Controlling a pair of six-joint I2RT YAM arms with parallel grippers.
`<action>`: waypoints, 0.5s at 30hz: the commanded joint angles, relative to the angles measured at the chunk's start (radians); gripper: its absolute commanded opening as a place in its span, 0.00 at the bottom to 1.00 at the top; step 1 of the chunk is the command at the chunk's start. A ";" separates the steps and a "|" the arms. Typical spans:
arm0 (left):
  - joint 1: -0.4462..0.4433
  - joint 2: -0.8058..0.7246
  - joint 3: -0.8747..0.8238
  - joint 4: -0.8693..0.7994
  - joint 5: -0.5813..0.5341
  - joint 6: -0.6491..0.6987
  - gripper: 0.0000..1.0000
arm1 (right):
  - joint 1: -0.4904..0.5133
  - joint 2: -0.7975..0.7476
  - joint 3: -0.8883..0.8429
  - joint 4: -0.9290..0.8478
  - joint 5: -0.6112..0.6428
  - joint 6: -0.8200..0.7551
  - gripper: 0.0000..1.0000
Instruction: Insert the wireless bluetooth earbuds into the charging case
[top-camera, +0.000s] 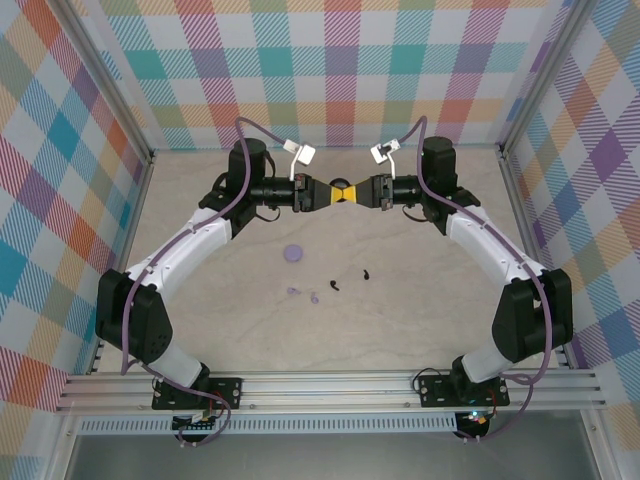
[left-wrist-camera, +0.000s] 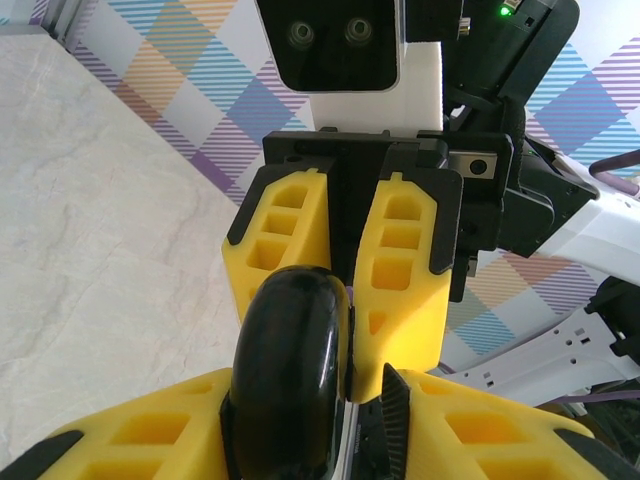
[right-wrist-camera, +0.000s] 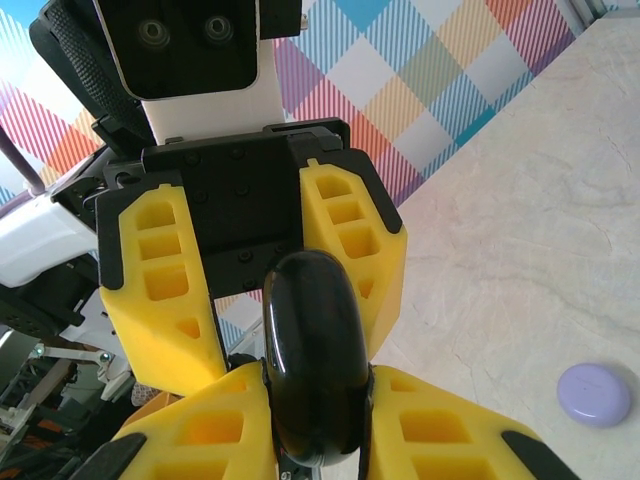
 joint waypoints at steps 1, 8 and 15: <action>-0.020 -0.025 -0.004 0.006 0.031 0.010 0.39 | -0.002 -0.025 0.011 0.036 -0.019 0.001 0.16; -0.028 -0.008 0.015 0.015 0.033 0.000 0.34 | 0.001 -0.022 0.012 0.027 -0.050 -0.008 0.17; -0.037 0.000 0.025 0.018 0.028 -0.001 0.23 | 0.014 -0.022 0.028 -0.059 -0.069 -0.079 0.19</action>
